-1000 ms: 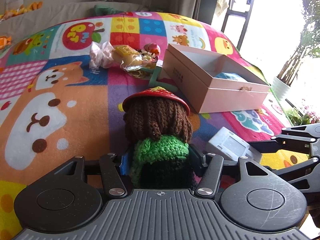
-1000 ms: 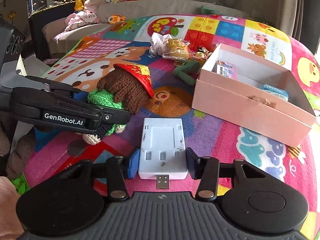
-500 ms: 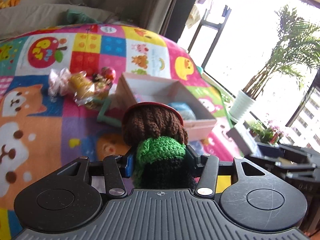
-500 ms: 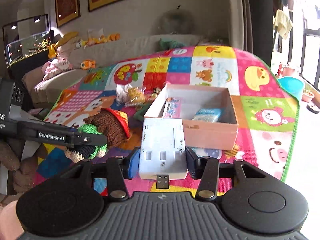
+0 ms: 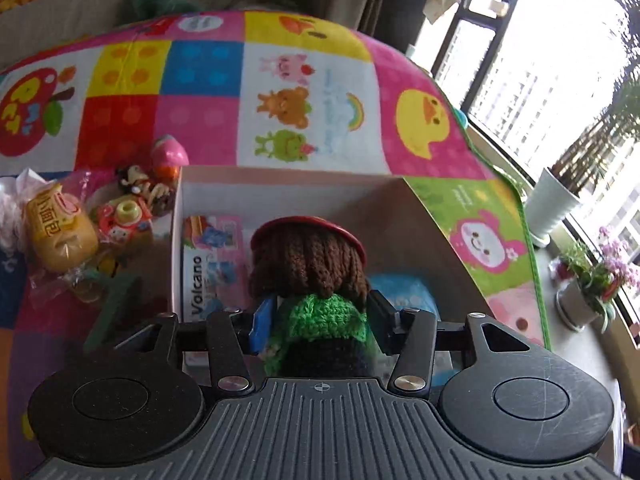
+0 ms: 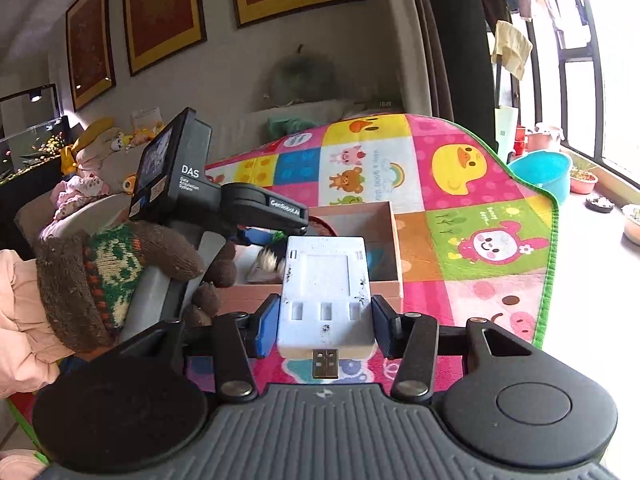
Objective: Organize objects
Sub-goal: 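Lower the doll into the box with the left tool while the right tool drops the charger in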
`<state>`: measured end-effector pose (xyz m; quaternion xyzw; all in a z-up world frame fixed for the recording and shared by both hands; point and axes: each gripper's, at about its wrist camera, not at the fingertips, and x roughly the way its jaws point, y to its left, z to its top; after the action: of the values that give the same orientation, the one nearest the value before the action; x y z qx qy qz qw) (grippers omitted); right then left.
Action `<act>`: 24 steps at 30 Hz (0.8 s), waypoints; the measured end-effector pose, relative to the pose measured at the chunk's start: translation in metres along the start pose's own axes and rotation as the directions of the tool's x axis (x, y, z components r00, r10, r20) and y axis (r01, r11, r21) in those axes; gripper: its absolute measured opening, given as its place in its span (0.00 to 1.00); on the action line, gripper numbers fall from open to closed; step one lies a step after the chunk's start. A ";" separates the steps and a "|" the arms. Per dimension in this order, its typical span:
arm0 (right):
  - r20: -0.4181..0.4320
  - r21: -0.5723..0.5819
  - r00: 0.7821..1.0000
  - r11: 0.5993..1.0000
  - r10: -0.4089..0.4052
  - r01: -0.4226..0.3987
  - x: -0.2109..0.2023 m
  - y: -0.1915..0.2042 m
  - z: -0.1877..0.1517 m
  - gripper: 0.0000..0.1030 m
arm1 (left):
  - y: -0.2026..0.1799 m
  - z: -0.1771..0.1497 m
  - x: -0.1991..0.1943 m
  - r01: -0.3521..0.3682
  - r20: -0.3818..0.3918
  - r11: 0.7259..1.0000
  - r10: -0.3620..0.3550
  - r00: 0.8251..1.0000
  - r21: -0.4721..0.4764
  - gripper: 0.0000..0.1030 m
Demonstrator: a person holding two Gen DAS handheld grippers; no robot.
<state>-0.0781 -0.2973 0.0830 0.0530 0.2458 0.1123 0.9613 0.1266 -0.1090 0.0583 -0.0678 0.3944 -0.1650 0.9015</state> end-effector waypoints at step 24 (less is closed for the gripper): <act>-0.089 0.134 0.989 0.983 -0.118 0.129 0.169 0.001 0.109 0.63 | 0.148 -0.065 -0.131 -0.024 0.231 0.995 0.046 0.972 -0.097 0.51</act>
<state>0.1194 -0.2609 0.1006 0.0999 0.2947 0.0371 0.9496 0.0321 0.0757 0.0675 -0.1216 0.2941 -0.1211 0.9402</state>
